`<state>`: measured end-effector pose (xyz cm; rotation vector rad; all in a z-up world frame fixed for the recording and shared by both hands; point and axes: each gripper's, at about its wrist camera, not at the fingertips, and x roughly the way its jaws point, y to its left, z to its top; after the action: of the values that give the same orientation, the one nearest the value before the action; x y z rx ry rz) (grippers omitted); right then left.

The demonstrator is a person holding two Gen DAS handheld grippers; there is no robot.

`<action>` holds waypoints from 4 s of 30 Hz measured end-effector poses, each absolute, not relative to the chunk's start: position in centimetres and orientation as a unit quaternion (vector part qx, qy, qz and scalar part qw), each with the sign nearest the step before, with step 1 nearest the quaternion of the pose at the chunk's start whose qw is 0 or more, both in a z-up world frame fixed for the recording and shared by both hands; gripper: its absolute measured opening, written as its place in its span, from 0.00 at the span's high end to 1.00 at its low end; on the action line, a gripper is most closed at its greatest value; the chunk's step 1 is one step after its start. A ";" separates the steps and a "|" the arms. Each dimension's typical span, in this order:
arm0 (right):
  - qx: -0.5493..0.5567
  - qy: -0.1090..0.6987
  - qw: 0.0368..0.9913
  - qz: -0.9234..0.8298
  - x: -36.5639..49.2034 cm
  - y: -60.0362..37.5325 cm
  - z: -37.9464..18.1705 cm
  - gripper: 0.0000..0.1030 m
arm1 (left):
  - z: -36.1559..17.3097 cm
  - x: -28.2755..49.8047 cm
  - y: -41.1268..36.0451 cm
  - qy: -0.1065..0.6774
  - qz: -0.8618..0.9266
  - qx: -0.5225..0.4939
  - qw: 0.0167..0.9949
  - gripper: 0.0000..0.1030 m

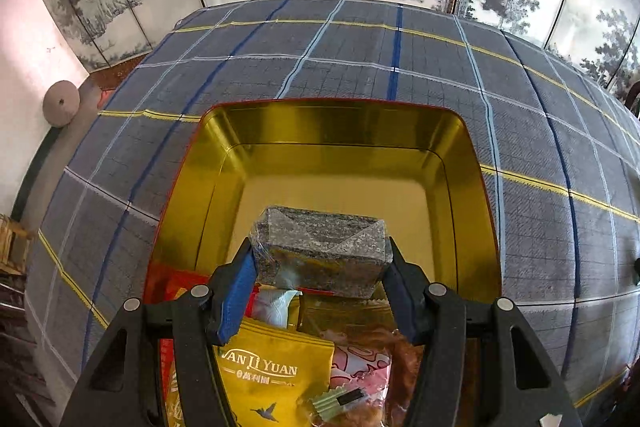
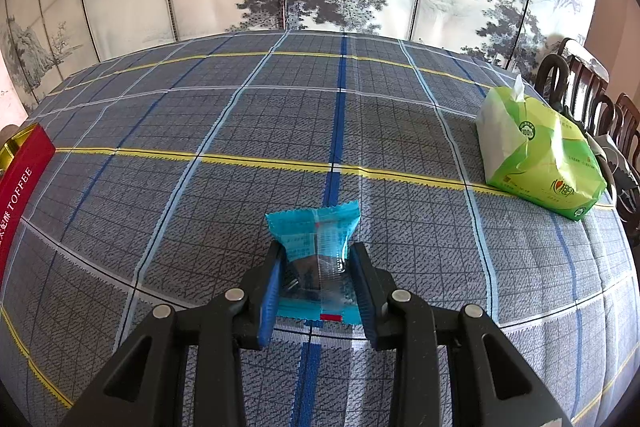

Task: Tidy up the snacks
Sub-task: 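Carry the grey cake into the gold tin and open the left tool, then carry the blue wrapped candy into the gold tin and open the right tool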

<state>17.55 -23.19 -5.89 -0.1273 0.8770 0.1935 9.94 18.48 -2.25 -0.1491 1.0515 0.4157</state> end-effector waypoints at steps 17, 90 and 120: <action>-0.062 0.424 0.899 0.093 17.6 -23.2 -5.9 0.67 | -2.4 10.1 18.2 0.506 0.205 -0.049 0.836 0.44; -0.122 0.450 0.845 0.261 8.3 0.7 1.6 0.70 | 5.3 -5.5 20.4 0.411 0.234 -0.097 0.876 0.18; -0.117 0.420 0.835 0.336 5.8 10.6 1.5 0.70 | 3.7 -9.9 27.0 0.413 0.294 -0.114 0.855 0.15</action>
<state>5.85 10.59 1.54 -0.2472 0.8898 0.7120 -9.94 27.03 3.69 -0.2390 0.8680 0.6173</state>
